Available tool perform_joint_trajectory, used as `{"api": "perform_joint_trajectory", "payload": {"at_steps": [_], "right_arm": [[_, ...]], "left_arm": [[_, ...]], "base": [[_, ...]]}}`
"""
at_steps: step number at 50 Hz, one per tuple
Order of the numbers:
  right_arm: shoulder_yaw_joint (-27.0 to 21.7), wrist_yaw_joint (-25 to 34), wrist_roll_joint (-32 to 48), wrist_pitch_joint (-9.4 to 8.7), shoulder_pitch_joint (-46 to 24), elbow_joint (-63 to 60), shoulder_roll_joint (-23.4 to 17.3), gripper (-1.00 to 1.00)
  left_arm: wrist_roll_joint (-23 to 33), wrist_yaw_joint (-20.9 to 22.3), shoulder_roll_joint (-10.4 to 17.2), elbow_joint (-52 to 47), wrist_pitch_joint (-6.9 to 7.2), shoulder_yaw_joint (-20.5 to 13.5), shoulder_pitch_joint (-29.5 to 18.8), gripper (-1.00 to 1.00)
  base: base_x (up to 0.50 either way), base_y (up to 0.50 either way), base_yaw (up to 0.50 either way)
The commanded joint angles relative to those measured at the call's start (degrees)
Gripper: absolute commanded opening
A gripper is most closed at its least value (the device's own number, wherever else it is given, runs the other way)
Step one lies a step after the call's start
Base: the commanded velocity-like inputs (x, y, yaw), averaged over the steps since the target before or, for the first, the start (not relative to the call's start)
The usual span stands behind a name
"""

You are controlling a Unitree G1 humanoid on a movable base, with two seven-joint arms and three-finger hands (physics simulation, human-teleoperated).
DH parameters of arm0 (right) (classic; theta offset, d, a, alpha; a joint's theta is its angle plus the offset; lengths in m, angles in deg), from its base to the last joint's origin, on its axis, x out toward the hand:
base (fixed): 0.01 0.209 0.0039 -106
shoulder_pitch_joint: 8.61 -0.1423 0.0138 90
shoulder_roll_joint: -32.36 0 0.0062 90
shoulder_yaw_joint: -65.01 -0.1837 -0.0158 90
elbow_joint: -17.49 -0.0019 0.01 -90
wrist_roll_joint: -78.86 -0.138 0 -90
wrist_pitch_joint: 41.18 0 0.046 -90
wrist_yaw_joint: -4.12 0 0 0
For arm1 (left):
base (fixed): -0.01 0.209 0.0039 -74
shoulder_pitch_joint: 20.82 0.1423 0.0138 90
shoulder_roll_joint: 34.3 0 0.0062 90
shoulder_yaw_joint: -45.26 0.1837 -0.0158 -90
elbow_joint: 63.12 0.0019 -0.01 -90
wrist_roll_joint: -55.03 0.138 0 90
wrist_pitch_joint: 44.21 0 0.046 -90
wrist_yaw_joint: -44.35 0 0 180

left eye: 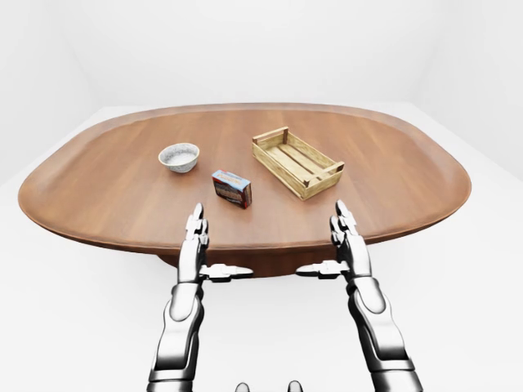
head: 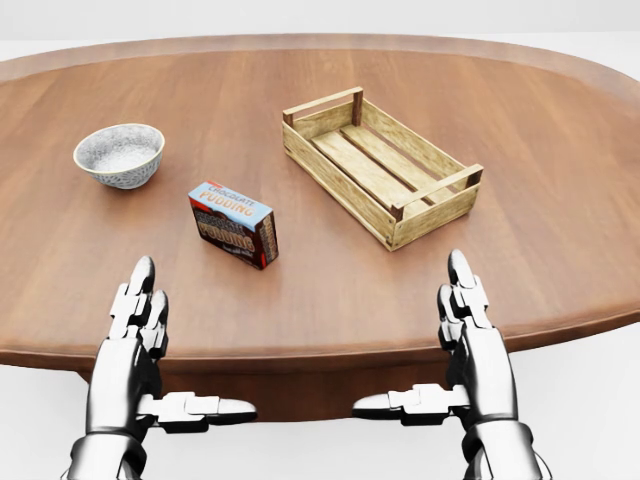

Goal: Pick up the chocolate pudding and put it in the tray.

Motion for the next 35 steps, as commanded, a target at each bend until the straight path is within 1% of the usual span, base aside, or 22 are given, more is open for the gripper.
{"api": "perform_joint_trajectory", "payload": {"at_steps": [1, 6, 10, 15, 18, 19, 20, 22, 23, 25, 29, 31, 35], "right_arm": [[-1.6, 2.0, -1.9, -1.2, -0.4, 0.6, -0.7, 1.0], [-1.5, 1.9, -1.8, -0.79, -0.4, 0.9, -0.7, 1.0], [-1.4, 1.8, -1.5, -0.58, -0.3, 0.9, -0.7, 1.0], [-1.4, 1.7, -1.3, -0.28, -0.3, 0.9, -0.7, 1.0], [-1.4, 1.5, -1.3, -0.34, -0.4, 0.9, -0.7, 1.0], [-1.3, 1.5, -1.1, -0.05, -0.3, 0.9, -0.7, 1.0], [-1.3, 1.4, -1.0, -0.56, -0.2, 0.3, -0.7, 1.0], [-1.3, 1.5, -1.1, -0.46, -0.2, 0.5, -0.7, 1.0], [-1.3, 1.5, -1.0, -0.15, -0.2, 0.8, -0.7, 1.0], [-1.3, 1.5, -1.0, 0.04, -0.2, 0.9, -0.7, 1.0], [-1.3, 1.5, -0.9, -0.38, 0.0, 0.2, -0.7, 1.0], [-1.3, 1.6, -0.9, -0.11, -0.1, 0.5, -0.7, 1.0], [-1.3, 1.6, -0.8, -0.13, 0.0, 0.4, -0.7, 1.0]], "left_arm": [[-0.7, 1.2, 0.6, 0.7, -0.47, -1.4, -0.2, 1.0], [-0.7, 1.1, 0.6, 0.0, 0.25, -1.3, -0.1, 1.0], [-0.8, 1.1, 0.6, 0.7, -0.22, -1.4, -0.3, 1.0], [-0.8, 1.0, 0.6, 0.8, -0.14, -1.4, -0.3, 1.0], [-0.8, 0.9, 0.7, 0.7, 0.16, -1.5, -0.5, 1.0], [-0.8, 0.9, 0.7, 1.2, -0.15, -1.5, -0.6, 1.0], [-0.8, 1.0, 0.7, 1.1, -0.08, -1.5, -0.6, 1.0], [-0.8, 1.0, 0.7, 0.8, 0.09, -1.4, -0.4, 1.0], [-0.8, 1.0, 0.7, 1.1, -0.11, -1.5, -0.5, 1.0], [-0.7, 1.0, 0.7, 0.3, 0.49, -1.4, -0.3, 1.0], [-0.7, 0.9, 0.7, -0.3, 0.8, -1.3, 0.0, 1.0], [-0.7, 1.0, 0.7, 0.0, 0.54, -1.3, -0.1, 1.0], [-0.6, 1.0, 0.7, 0.6, 0.13, -1.4, -0.3, 1.0]], "base": [[0.0, 0.0, 0.0], [0.0, 0.0, 0.0], [0.0, 0.0, 0.0], [0.0, 0.0, 0.0], [0.0, 0.0, 0.0], [0.0, 0.0, 0.0], [0.0, 0.0, 0.0], [0.0, 0.0, 0.0], [0.0, 0.0, 0.0], [0.0, 0.0, 0.0], [0.0, 0.04, 0.0], [0.0, 0.17, 0.0], [0.0, 0.2, 0.0]]}}
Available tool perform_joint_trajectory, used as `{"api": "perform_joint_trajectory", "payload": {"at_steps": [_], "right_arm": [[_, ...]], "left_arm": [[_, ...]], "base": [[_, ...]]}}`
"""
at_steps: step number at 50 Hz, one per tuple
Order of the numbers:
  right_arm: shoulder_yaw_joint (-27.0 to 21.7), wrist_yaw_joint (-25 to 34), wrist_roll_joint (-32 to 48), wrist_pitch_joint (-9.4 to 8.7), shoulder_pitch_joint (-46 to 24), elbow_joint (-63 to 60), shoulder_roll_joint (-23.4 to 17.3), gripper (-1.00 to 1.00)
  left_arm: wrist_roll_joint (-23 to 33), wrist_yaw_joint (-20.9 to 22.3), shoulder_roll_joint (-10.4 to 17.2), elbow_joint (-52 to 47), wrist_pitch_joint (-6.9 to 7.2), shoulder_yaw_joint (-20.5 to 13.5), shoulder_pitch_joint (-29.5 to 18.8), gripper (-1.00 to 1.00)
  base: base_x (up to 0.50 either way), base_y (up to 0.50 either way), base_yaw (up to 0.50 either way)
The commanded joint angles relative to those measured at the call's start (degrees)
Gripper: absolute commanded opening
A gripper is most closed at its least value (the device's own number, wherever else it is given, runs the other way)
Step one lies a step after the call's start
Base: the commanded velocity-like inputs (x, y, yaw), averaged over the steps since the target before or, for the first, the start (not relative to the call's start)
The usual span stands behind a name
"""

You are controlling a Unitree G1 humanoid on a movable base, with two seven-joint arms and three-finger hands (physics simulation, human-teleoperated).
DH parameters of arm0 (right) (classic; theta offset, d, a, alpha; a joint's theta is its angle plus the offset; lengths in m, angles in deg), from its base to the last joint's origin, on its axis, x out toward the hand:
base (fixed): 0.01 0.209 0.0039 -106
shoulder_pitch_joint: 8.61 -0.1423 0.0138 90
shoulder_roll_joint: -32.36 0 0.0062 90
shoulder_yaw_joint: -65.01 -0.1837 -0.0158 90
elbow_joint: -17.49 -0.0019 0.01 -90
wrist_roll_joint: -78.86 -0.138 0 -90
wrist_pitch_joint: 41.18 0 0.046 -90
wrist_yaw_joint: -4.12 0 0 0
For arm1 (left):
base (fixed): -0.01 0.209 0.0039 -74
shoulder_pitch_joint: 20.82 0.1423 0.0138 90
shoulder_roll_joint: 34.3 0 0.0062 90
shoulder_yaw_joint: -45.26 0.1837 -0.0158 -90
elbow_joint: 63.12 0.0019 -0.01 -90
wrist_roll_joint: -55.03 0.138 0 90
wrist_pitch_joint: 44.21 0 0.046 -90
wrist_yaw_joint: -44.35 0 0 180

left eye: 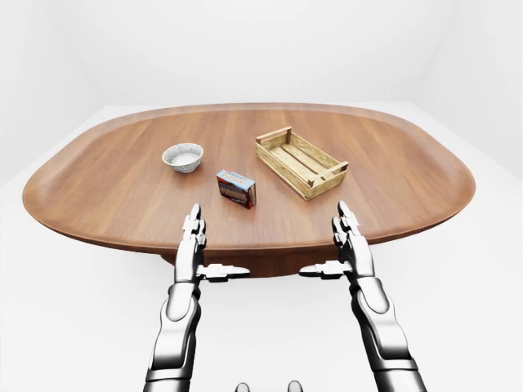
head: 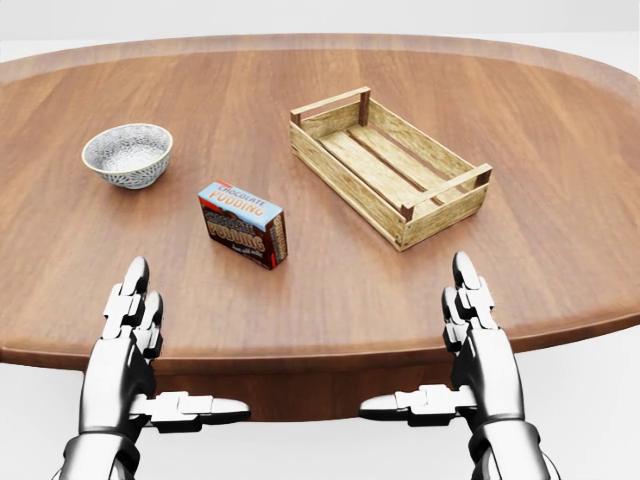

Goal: Pick up the chocolate pudding and put it in the tray.

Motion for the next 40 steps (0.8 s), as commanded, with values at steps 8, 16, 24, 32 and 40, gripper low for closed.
{"api": "perform_joint_trajectory", "payload": {"at_steps": [8, 16, 24, 32, 40], "right_arm": [[0.0, 0.1, 0.3, 0.45, 0.1, 0.3, 0.0, 1.0], [0.0, 0.1, 0.3, 0.58, 0.1, 0.3, 0.0, 1.0], [0.0, 0.1, 0.3, 0.74, 0.1, 0.6, 0.0, 1.0], [0.0, 0.2, 0.2, 0.44, 0.1, 0.4, 0.0, 1.0], [-0.2, 0.2, 0.0, -0.03, -0.1, 0.4, 0.0, 1.0]], "left_arm": [[0.1, 0.0, 0.1, 0.7, -0.53, 0.0, -0.1, 1.0], [0.1, 0.0, 0.1, 0.2, -0.23, 0.0, 0.1, 1.0], [0.2, 0.1, 0.1, 0.4, -0.36, 0.0, 0.1, 1.0], [0.2, 0.1, 0.1, 0.9, -0.75, -0.1, -0.1, 1.0], [0.2, 0.0, 0.0, 0.6, -0.43, 0.0, 0.0, 1.0]], "base": [[0.0, 0.26, 0.0], [0.0, 0.29, 0.0], [0.0, 0.29, 0.0], [0.0, 0.27, 0.0], [0.0, 0.02, 0.0]]}}
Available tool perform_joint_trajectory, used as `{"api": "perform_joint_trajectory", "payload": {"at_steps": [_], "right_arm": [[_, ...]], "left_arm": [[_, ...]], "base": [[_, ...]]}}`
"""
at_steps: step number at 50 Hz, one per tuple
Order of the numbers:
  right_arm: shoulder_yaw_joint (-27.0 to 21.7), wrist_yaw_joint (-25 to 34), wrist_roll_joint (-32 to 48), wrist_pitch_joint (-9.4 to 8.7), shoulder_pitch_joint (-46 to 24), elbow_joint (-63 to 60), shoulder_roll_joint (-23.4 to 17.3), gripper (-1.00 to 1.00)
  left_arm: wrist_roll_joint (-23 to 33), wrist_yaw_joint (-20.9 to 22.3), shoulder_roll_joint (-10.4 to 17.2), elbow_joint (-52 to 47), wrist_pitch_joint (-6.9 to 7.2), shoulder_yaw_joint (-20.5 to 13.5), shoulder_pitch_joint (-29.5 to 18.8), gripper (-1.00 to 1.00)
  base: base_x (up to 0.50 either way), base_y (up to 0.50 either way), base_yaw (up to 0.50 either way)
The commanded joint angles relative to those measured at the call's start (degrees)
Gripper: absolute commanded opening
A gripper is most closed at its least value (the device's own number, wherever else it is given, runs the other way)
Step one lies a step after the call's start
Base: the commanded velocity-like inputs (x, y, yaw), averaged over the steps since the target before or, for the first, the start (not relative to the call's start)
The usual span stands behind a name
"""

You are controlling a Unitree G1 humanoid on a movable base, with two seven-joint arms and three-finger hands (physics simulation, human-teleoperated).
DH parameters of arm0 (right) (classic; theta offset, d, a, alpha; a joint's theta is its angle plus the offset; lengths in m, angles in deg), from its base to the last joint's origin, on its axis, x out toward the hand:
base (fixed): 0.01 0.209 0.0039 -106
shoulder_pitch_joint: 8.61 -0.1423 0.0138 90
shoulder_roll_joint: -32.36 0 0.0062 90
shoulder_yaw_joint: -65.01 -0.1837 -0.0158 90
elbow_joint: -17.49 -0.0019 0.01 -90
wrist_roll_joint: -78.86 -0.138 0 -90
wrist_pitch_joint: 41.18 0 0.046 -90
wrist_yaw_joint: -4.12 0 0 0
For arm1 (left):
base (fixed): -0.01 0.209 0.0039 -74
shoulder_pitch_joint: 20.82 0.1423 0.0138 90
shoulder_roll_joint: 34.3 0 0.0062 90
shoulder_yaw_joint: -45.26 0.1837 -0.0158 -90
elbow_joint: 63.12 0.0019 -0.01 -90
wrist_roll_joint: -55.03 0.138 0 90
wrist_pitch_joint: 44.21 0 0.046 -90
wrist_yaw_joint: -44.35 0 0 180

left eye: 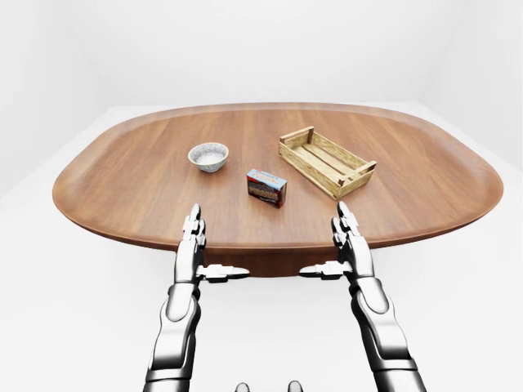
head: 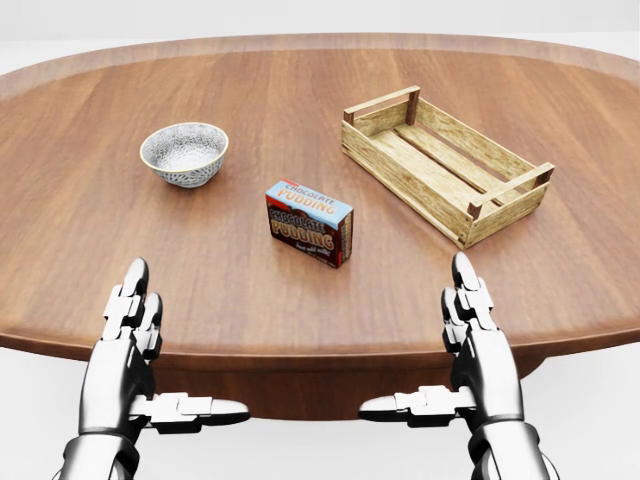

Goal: Pick up the chocolate pudding and put it in the tray.

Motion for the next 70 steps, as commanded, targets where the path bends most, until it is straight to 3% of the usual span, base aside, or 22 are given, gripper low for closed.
{"api": "perform_joint_trajectory", "payload": {"at_steps": [1, 22, 28, 38, 44, 55, 70], "right_arm": [[-0.2, 0.0, -0.2, -0.26, -0.2, 0.2, -0.1, 1.0], [-0.2, -0.1, -0.1, -0.23, -0.4, 0.4, -0.1, 1.0], [-0.1, 0.0, -0.1, -0.07, -0.1, 0.3, -0.1, 1.0], [-0.1, 0.0, -0.1, -0.32, 0.0, 0.0, -0.1, 1.0], [-0.1, 0.0, 0.0, -0.44, 0.2, -0.4, -0.1, 1.0], [-1.6, -3.2, -2.0, 4.67, 1.1, -6.8, 0.5, 1.0], [-1.1, -4.5, -3.5, 5.32, 1.5, -11.4, 0.7, 1.0]], "left_arm": [[0.0, 0.0, -0.1, 0.1, -0.03, 0.1, -0.1, 1.0], [0.0, -0.2, -0.1, 0.0, 0.46, 0.1, -0.3, 1.0], [0.0, -0.1, -0.1, 0.5, -0.11, 0.1, -0.2, 1.0], [0.0, -0.1, -0.1, -0.3, 0.51, 0.1, 0.0, 1.0], [0.0, -0.1, -0.1, 0.4, -0.01, 0.1, -0.2, 1.0], [0.1, -0.1, -0.1, 0.1, 0.21, 0.1, -0.1, 1.0], [0.0, 0.1, -0.1, -0.2, 0.07, 0.2, 0.1, 1.0]], "base": [[0.0, 0.0, 0.0], [0.04, 0.0, 0.0], [0.26, 0.0, 0.0], [0.36, 0.0, 0.0], [0.36, 0.0, 0.0], [0.36, 0.0, 0.0], [0.36, 0.0, 0.0]]}}
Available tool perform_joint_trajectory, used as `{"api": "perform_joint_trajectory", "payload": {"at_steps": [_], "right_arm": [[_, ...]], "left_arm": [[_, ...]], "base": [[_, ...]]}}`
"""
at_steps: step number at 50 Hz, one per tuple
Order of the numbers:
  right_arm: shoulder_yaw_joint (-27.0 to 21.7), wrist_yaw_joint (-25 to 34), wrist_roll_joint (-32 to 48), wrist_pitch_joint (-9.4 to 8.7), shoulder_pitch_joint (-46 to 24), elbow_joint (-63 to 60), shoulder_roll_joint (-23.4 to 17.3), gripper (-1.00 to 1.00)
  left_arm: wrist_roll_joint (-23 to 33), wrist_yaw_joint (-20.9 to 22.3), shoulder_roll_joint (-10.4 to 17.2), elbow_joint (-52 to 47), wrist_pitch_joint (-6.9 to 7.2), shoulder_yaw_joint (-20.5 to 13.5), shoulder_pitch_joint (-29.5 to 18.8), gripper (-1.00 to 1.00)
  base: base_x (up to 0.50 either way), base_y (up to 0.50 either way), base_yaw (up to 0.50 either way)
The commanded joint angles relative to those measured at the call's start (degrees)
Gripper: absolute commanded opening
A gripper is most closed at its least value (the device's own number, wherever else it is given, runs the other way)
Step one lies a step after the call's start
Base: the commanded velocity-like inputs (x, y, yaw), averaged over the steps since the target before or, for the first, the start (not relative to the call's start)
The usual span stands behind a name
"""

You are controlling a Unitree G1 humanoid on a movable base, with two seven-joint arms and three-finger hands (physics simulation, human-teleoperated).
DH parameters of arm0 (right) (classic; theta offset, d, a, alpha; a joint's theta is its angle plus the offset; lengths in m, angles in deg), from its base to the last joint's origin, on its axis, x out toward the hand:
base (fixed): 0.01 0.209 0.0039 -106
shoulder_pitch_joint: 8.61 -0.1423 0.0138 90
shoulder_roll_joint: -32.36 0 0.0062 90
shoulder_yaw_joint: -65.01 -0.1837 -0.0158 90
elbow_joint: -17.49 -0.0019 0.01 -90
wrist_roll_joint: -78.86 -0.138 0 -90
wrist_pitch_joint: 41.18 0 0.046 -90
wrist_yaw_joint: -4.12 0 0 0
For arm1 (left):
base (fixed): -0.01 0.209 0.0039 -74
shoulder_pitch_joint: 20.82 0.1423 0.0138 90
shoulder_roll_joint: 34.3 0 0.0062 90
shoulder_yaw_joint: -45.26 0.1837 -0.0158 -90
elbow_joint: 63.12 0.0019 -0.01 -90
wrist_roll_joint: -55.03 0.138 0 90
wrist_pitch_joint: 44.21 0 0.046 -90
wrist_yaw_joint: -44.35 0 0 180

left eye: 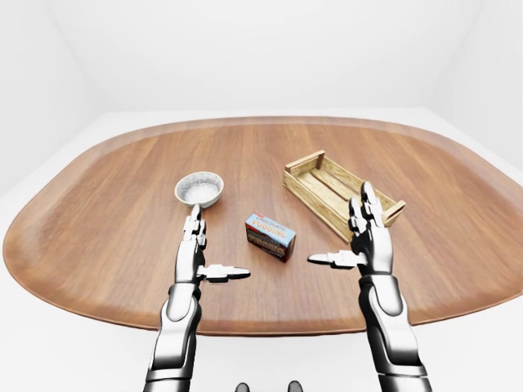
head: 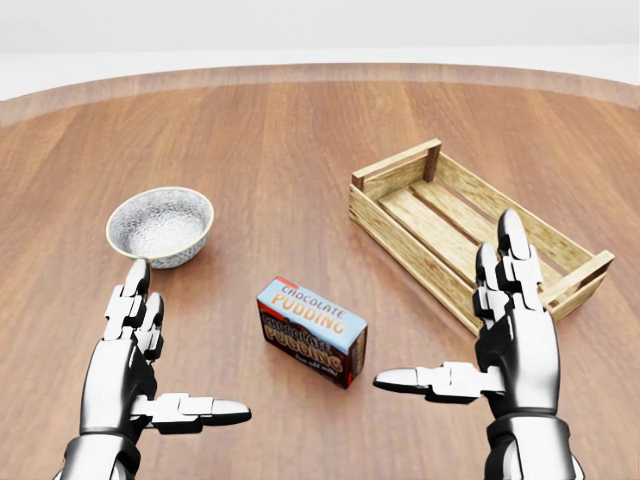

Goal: Pick up the chocolate pudding and put it in the tray.

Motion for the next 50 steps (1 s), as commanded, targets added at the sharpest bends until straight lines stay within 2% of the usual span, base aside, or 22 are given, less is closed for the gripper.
{"api": "perform_joint_trajectory", "payload": {"at_steps": [1, 5, 6, 7, 8, 11, 34, 37, 38, 47, 48, 50], "right_arm": [[0.1, -0.9, -0.9, 0.0, 0.3, -2.4, 0.1, 1.0], [0.0, -0.6, -1.1, 0.0, 0.2, -2.1, 0.0, 1.0], [0.0, -0.6, -1.1, 0.0, 0.3, -2.3, 0.0, 1.0], [0.0, -0.7, -1.1, 0.0, 0.3, -2.3, 0.0, 1.0], [0.1, -0.6, -0.8, 0.0, 0.6, -2.8, 0.0, 1.0], [0.2, -0.5, -0.7, 0.0, 0.6, -2.6, 0.0, 1.0], [0.2, -0.3, -0.8, 0.0, 0.7, -2.8, 0.1, 1.0], [0.2, -0.2, -1.0, 0.0, 0.6, -2.4, 0.1, 1.0], [0.4, -0.1, -0.8, 0.0, 0.8, -2.4, 0.1, 1.0], [0.3, 0.1, -0.9, 0.0, 0.8, -2.4, 0.1, 1.0], [0.4, 0.1, -0.8, 0.0, 0.8, -2.7, 0.1, 1.0], [0.4, 0.1, -0.8, 0.0, 0.7, -2.7, 0.1, 1.0]], "left_arm": [[-0.1, 0.2, 0.0, -0.4, -0.01, 0.1, 0.2, 1.0], [0.5, 0.5, 0.1, -0.3, 0.14, 0.3, 0.5, 1.0], [2.1, -0.4, 0.3, 0.6, -0.02, 0.5, 0.2, 1.0], [2.6, -0.8, 0.1, 0.9, -1.56, 0.5, 0.2, 1.0], [2.7, -0.6, 0.2, 1.0, -1.97, 0.6, 0.4, 1.0], [2.9, -0.5, 0.1, 0.0, -1.3, 0.6, 0.7, 1.0], [3.1, -0.4, 0.0, 0.1, -1.44, 0.5, 0.7, 1.0], [3.1, -0.3, 0.0, 0.0, -1.47, 0.5, 0.8, 1.0], [3.1, -0.4, 0.0, 0.6, -1.95, 0.5, 0.6, 1.0], [3.2, -0.4, 0.0, 0.0, -1.52, 0.6, 0.8, 1.0], [3.4, -0.6, 0.0, 0.1, -2.11, 0.6, 0.8, 1.0], [3.5, -0.6, 0.0, 0.0, -2.02, 0.6, 0.9, 1.0]], "base": [[0.36, 0.0, 0.0], [0.36, 0.0, 0.0], [0.36, 0.0, 0.0], [0.36, 0.0, 0.0], [0.36, 0.0, 0.0], [0.36, 0.0, 0.0], [0.36, 0.0, 0.0], [0.0, 0.0, 0.0], [0.0, 0.0, 0.0], [0.0, 0.0, 0.0], [0.0, 0.0, 0.0], [0.0, 0.0, 0.0]]}}
